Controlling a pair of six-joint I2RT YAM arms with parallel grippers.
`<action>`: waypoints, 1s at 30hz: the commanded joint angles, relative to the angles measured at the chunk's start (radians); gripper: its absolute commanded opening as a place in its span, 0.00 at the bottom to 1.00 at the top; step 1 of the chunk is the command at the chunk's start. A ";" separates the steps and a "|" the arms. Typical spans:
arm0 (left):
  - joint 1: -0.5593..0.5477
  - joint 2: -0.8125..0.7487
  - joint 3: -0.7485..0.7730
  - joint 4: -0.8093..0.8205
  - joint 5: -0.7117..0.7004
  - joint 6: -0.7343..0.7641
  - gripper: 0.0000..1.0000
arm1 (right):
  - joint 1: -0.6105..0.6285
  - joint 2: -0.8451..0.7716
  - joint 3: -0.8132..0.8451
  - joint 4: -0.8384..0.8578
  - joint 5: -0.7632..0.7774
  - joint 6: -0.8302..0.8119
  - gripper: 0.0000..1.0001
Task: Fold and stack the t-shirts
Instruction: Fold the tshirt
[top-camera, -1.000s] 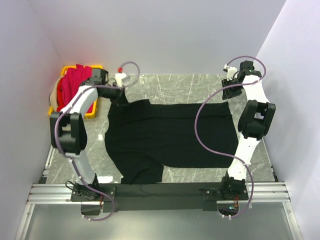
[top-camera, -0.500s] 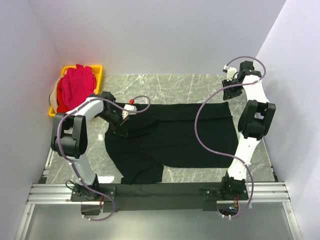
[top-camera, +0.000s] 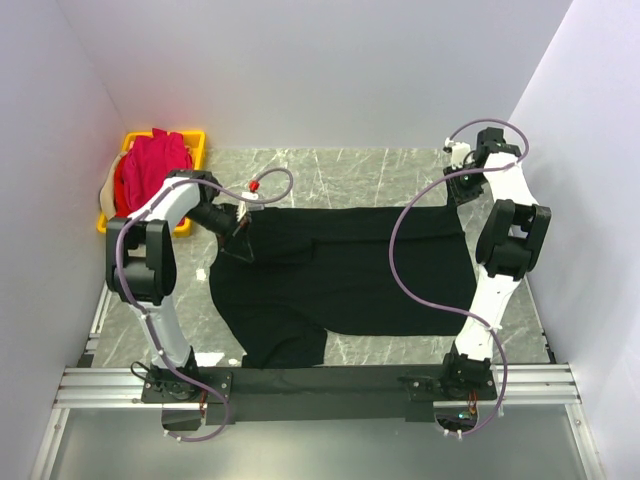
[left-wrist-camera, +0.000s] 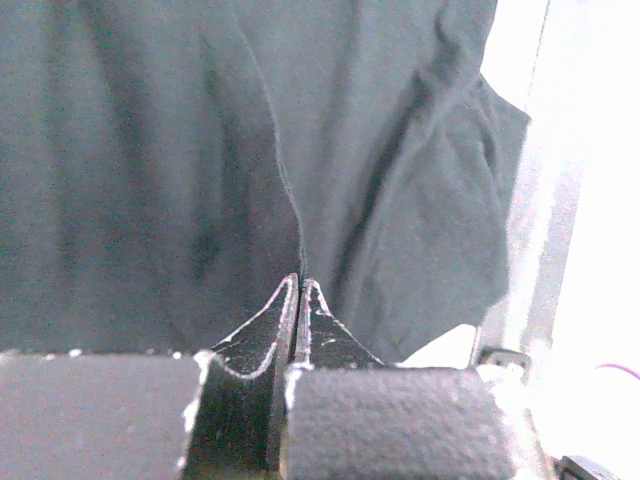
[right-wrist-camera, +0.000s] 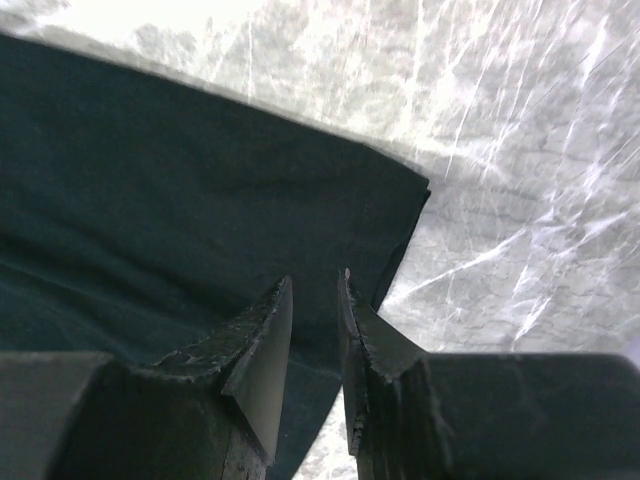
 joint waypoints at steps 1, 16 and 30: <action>0.001 0.012 -0.019 -0.092 0.033 0.076 0.01 | 0.001 0.014 -0.021 -0.004 0.027 -0.019 0.33; 0.031 -0.045 -0.098 -0.096 0.073 0.075 0.01 | 0.023 0.066 -0.083 0.002 0.173 -0.041 0.31; 0.053 0.001 -0.118 -0.092 -0.050 0.089 0.08 | 0.024 0.025 -0.156 -0.041 0.254 -0.123 0.25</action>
